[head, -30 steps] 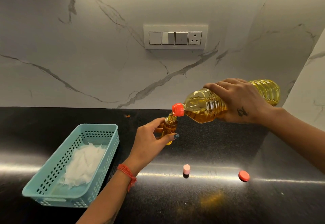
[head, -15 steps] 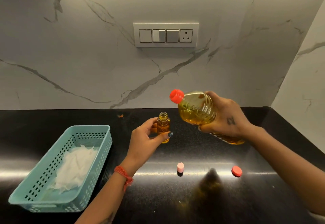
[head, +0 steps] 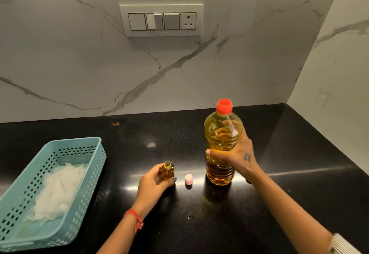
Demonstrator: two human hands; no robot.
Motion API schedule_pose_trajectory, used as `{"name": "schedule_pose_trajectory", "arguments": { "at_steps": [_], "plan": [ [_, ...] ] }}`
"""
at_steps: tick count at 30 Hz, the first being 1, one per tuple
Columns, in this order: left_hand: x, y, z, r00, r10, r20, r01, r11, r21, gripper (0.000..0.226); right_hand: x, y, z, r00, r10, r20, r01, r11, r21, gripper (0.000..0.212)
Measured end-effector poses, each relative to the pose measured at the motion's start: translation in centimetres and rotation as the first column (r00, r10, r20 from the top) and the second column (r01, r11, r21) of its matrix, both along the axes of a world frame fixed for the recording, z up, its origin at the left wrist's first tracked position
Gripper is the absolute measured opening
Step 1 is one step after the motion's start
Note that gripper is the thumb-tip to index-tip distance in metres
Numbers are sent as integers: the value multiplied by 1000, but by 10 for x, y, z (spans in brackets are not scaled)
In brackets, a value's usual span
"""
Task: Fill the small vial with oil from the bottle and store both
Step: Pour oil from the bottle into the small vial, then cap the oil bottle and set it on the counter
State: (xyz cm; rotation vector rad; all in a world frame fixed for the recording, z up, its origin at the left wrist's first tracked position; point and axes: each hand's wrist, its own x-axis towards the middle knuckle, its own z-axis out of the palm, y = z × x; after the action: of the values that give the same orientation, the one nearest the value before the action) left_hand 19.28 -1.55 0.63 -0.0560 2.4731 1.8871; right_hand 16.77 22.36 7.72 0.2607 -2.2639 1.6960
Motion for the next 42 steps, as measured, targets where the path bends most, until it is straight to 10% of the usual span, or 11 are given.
{"name": "schedule_pose_trajectory", "arguments": {
  "at_steps": [8,15,18,22,28,36,42],
  "plan": [
    [4,3,-13,1000,10,10,-11,997,75,47,3,8,-15,995,-22,102,34,992,-119,87],
    [7,2,13,982,47,-183,-62,995,-77,78,3,48,5,897,296,329,-294,954,-59,133],
    [2,16,46,919,12,-395,-83,983,-163,80,9,73,12,931,173,322,-167,985,-48,112],
    [-6,56,69,896,-161,-413,89,978,-187,88,11,86,-23,926,-228,302,96,913,396,59],
    [-27,104,67,909,-299,-291,254,950,-181,100,19,83,-58,868,-306,390,-108,651,752,42],
    [-29,120,62,913,-302,-274,264,950,-166,69,14,83,-60,892,-269,364,-112,647,754,27],
    [-31,119,59,915,-297,-273,258,951,-169,56,10,94,51,981,-101,167,24,912,409,27]
  ]
}}
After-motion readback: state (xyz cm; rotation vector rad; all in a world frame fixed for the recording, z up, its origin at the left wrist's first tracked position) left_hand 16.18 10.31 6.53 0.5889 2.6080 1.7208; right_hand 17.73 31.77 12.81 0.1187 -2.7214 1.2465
